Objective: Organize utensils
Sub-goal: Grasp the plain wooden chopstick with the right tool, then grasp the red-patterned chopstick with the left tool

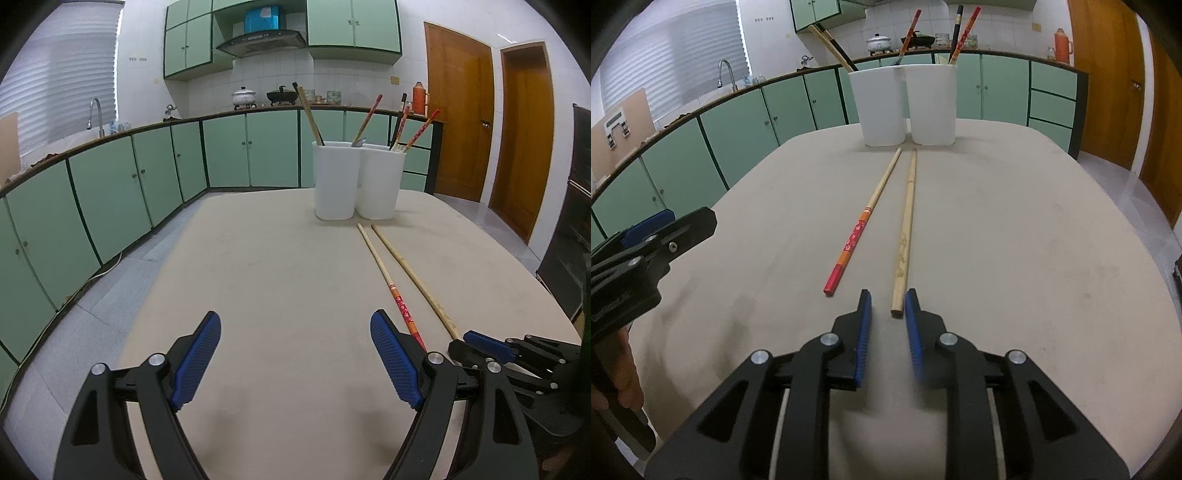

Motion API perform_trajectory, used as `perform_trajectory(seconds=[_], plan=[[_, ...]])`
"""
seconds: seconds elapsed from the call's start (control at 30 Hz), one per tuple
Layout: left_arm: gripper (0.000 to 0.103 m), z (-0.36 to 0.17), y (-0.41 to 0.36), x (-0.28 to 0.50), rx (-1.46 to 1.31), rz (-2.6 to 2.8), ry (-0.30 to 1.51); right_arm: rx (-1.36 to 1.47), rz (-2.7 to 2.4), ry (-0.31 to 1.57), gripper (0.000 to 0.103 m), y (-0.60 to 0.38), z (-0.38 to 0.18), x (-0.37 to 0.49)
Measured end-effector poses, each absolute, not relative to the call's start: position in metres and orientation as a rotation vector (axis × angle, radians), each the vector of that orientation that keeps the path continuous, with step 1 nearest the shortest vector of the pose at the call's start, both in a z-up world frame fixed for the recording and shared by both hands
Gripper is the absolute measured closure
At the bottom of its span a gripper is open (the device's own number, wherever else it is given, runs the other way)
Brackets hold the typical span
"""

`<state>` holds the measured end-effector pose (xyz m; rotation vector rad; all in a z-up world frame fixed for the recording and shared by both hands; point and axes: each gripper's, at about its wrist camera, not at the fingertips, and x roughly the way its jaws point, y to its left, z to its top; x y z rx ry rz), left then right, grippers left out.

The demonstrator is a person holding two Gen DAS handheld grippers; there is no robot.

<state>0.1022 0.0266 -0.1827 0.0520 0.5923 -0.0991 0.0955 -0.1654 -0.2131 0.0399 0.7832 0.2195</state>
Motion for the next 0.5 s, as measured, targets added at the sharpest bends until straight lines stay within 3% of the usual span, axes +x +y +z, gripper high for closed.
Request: perform_trajectory(seconds=[0.07,0.23,0.5], plan=[[0.021,-0.182,0.026,0.103,0.053,-0.101,0.594,0.043,0.221,0.781,0.084,-0.165,-0.213,0.097],[0.021,-0.182,0.023,0.104,0.045,-0.112,0.601,0.05,0.22,0.783,0.096,-0.167,-0.215,0.098],[0.021,-0.182,0.006,0.107,0.037,-0.142,0.617,0.078,0.2,0.77,0.097,-0.182,-0.207,0.099]])
